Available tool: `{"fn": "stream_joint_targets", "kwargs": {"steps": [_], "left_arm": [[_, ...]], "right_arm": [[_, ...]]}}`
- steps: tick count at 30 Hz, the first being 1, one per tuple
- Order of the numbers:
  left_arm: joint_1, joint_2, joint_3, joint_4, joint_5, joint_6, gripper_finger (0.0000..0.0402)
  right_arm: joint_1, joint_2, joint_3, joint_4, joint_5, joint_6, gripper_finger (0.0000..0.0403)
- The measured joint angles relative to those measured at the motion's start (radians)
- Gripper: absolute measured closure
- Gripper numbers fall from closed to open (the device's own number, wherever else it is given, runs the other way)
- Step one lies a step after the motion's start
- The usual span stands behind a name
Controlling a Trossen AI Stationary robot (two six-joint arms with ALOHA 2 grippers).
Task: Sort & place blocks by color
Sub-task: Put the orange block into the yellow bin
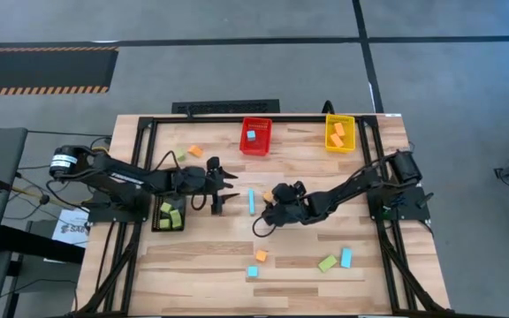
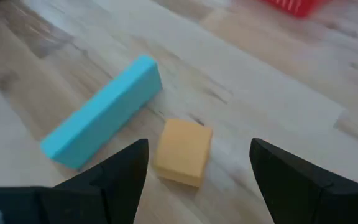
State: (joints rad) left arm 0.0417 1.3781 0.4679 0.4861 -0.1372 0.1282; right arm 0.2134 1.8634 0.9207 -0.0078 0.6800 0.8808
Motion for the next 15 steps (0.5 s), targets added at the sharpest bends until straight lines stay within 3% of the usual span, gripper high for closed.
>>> {"fn": "stream_joint_targets", "kwargs": {"steps": [8,15], "left_arm": [[0.002,0.000,0.000,-0.003,0.001,-0.011,0.0148],[0.002,0.000,0.000,-0.003,0.007,-0.028,0.0148]], "right_arm": [[0.000,0.081,0.000,0.033,0.005,-0.010,0.0101],[0.000,0.106,0.000,0.124,0.016,-0.215,0.0101]]}}
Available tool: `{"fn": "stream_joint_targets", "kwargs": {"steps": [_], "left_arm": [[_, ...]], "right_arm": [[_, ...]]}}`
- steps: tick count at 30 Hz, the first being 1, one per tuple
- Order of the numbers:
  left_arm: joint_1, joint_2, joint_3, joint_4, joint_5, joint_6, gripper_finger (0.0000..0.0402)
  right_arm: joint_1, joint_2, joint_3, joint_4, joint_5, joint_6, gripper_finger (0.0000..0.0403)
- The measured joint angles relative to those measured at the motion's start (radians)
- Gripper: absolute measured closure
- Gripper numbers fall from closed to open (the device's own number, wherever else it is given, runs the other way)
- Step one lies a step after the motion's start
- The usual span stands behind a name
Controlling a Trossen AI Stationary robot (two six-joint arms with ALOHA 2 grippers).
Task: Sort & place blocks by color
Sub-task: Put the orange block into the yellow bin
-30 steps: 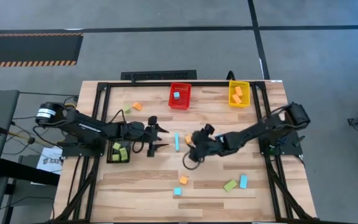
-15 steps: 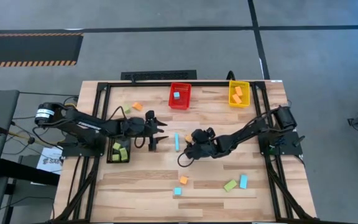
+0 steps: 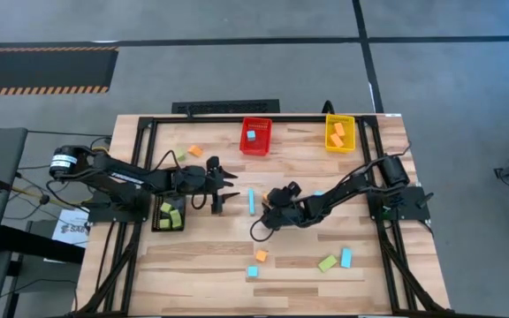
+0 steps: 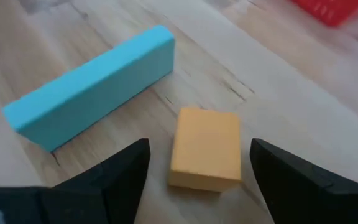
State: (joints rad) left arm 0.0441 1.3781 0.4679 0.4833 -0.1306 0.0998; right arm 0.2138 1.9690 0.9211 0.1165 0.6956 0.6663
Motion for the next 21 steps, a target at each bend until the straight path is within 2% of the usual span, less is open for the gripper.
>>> {"fn": "stream_joint_targets", "kwargs": {"steps": [3,6,9,12,13,17,21], "left_arm": [[0.000,0.000,0.000,-0.002,0.019,-0.008,0.0148],[0.000,0.000,0.000,-0.028,0.019,-0.010,0.0148],[0.000,0.000,0.000,-0.071,0.019,-0.007,0.0148],[0.000,-0.026,-0.025,-0.075,0.019,0.005,0.0148],[0.001,-0.039,-0.040,-0.053,0.018,0.006,0.0148],[0.029,-0.140,-0.145,0.049,0.016,-0.012,0.0148],[0.056,-0.238,-0.257,0.181,0.014,-0.068,0.0148]], "right_arm": [[-0.008,-0.005,0.000,-0.006,-0.009,-0.018,0.0103],[-0.020,-0.007,0.000,0.000,-0.044,-0.018,0.0126],[-0.021,-0.007,0.000,0.001,-0.069,-0.021,0.0185],[-0.017,-0.014,0.000,-0.003,-0.071,-0.048,0.0275],[-0.014,-0.022,0.000,-0.015,-0.072,-0.061,0.0285],[-0.007,-0.076,-0.019,-0.051,-0.081,-0.074,0.0284],[-0.027,-0.218,-0.121,-0.050,-0.078,-0.076,0.0284]]}}
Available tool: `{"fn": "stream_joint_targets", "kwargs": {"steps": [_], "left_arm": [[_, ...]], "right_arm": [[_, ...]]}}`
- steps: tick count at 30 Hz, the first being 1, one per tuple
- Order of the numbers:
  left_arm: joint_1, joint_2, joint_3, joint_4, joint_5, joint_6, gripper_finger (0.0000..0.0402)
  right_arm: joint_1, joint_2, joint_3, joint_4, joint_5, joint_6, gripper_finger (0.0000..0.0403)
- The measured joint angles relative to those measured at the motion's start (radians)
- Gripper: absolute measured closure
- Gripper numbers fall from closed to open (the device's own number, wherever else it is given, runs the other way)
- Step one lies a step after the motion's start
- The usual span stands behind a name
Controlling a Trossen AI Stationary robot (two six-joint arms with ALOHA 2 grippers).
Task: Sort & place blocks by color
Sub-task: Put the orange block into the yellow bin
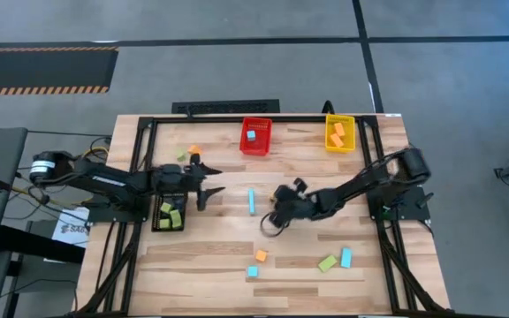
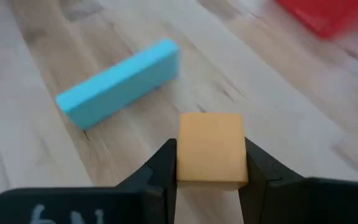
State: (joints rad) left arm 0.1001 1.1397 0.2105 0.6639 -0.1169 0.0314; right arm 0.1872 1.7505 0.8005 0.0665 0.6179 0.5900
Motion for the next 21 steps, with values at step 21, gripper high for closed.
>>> {"fn": "stream_joint_targets", "kwargs": {"steps": [21], "left_arm": [[0.005,-0.098,-0.068,0.050,0.007,-0.037,0.0148]], "right_arm": [[-0.594,-0.755,-0.384,-0.156,0.009,-0.070,0.0284]]}}
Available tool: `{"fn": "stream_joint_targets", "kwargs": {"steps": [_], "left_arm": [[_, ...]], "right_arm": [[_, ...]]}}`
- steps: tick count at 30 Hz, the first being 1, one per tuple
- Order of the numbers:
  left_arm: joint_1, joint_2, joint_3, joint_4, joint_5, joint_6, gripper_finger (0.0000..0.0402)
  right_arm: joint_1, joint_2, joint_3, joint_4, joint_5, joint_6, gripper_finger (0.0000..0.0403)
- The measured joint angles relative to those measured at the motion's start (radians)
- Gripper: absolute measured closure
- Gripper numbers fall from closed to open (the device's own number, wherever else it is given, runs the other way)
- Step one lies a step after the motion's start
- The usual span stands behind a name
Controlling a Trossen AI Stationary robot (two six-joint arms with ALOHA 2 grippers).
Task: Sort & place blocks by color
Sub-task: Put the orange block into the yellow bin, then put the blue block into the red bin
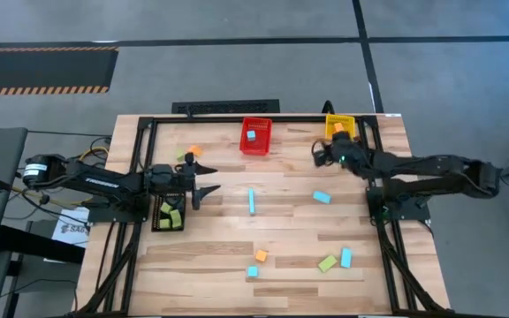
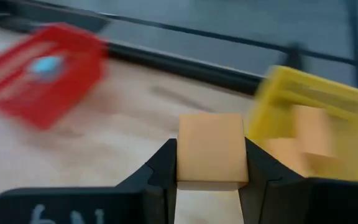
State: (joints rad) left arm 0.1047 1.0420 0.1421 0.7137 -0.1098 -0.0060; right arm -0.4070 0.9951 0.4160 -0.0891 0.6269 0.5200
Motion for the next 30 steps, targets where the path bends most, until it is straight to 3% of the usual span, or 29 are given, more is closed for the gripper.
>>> {"fn": "stream_joint_targets", "kwargs": {"steps": [7,13,17,25,30], "left_arm": [[0.000,0.000,0.000,-0.004,0.019,-0.003,0.0148],[0.000,0.000,0.000,-0.004,0.019,-0.003,0.0148],[0.000,0.000,0.000,-0.005,0.026,-0.007,0.0148],[0.000,0.000,0.001,-0.005,0.026,-0.021,0.0148],[0.000,0.000,0.001,-0.010,0.026,-0.035,0.0148]], "right_arm": [[-0.227,0.061,0.000,-0.014,-0.060,-0.003,0.0284],[-0.341,0.140,0.001,0.060,-0.083,-0.041,0.0284],[-0.399,0.181,0.017,0.116,-0.160,-0.074,0.0281],[-0.478,0.256,0.114,0.120,-0.261,-0.097,0.0162],[-0.487,0.269,0.167,0.107,-0.265,-0.125,0.0135]]}}
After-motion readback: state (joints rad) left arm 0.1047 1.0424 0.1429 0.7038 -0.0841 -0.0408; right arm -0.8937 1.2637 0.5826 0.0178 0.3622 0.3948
